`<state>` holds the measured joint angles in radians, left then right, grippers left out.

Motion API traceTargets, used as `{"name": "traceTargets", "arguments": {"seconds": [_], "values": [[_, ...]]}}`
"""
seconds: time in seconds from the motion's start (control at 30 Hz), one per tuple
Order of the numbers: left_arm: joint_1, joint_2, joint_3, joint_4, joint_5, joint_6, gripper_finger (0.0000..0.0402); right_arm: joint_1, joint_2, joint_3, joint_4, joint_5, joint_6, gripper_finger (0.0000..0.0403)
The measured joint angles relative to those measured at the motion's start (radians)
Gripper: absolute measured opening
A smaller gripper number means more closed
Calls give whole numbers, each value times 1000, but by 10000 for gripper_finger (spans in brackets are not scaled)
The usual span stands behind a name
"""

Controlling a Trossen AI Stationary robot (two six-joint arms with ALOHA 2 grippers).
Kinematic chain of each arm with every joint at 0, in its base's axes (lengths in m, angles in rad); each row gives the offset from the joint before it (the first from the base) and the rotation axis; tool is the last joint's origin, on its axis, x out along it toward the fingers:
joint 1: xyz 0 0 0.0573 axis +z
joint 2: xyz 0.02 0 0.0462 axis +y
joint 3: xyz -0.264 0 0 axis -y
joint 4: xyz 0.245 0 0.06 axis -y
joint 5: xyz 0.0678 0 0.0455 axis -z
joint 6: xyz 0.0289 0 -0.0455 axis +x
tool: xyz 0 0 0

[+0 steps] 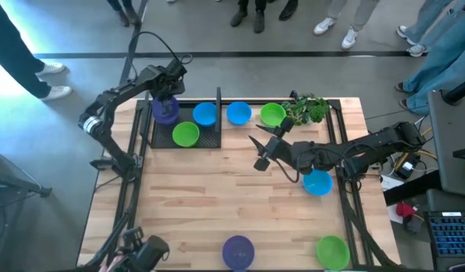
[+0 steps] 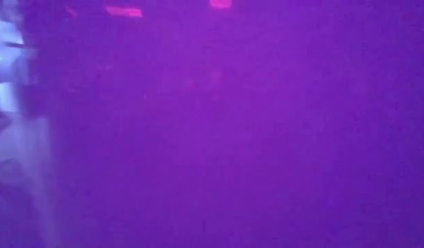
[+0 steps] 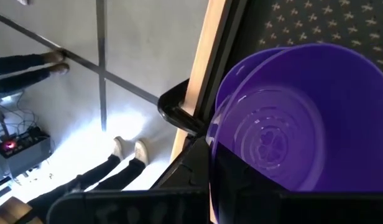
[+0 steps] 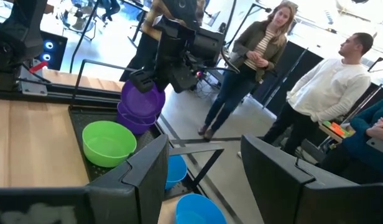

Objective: Pick & Place Mini bowls
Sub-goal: Stack the top purple bowl on the purple bowl on the shelf

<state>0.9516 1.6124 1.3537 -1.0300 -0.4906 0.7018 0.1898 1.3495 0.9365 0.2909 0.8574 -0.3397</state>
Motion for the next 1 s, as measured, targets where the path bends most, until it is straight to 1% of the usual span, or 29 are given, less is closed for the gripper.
{"name": "traceTargets", "arguments": {"seconds": [0.37,0.83,1.0], "values": [[-2,57,0,0,18,-28,0,0,0,0,-4,0,0,199],[-2,59,-3,2,22,-35,1,0,0,0,-4,0,-1,199],[-2,59,-33,19,23,-35,7,0,0,0,-3,0,-1,199]]}}
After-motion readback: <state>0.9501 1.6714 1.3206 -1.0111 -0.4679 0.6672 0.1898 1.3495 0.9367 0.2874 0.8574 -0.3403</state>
